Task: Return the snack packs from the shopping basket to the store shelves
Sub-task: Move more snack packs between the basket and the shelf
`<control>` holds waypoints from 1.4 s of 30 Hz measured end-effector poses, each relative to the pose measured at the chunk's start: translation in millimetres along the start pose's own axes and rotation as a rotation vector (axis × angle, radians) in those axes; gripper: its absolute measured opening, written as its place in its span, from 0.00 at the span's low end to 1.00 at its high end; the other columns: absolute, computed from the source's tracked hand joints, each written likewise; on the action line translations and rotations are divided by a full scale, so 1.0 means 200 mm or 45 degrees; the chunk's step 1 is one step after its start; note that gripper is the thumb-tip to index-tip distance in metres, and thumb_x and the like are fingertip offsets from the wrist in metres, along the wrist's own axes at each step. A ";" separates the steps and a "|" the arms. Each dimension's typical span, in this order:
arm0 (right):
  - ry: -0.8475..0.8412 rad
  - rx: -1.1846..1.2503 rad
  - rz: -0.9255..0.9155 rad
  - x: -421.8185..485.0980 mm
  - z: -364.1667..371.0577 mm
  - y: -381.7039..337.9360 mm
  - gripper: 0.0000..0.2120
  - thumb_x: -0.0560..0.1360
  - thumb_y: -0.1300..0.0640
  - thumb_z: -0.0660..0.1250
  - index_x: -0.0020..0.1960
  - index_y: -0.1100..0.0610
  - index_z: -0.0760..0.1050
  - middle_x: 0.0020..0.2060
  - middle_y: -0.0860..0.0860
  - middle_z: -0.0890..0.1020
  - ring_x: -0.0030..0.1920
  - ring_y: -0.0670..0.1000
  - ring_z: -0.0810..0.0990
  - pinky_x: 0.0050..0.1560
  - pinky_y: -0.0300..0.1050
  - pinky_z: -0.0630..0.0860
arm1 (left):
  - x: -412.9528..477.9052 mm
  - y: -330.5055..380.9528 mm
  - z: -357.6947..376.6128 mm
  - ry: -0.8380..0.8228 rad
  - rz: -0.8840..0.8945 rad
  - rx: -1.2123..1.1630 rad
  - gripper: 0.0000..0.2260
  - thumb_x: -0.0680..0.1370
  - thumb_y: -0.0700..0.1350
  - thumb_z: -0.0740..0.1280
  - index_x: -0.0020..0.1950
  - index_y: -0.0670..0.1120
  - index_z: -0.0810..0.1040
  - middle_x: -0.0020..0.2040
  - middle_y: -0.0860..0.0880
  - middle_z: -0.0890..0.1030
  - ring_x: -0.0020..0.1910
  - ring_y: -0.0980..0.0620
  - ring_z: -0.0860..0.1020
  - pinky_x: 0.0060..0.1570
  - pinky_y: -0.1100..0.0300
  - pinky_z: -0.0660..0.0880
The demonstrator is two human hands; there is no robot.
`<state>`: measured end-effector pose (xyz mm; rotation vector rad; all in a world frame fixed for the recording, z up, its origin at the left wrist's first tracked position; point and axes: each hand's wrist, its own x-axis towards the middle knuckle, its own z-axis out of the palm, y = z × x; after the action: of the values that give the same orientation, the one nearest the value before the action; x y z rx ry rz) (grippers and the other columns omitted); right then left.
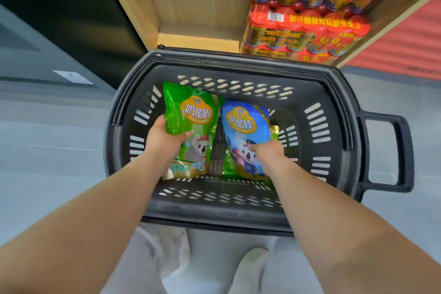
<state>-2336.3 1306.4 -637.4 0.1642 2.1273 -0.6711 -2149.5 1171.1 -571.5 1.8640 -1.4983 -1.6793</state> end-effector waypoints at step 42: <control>-0.541 0.251 -0.862 -3.56 0.17 -1.23 0.14 0.68 0.61 0.75 0.52 0.60 0.76 0.49 0.56 0.82 0.49 0.59 0.81 0.52 0.58 0.79 | -2.12 1.03 -2.78 0.641 0.518 -0.697 0.18 0.68 0.41 0.77 0.49 0.58 0.74 0.51 0.50 0.82 0.49 0.47 0.81 0.48 0.45 0.80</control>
<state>-1964.7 1168.5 4.5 -0.5723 1.6806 -1.1859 -1718.4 1157.8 16.9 1.4183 -0.9919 -1.1576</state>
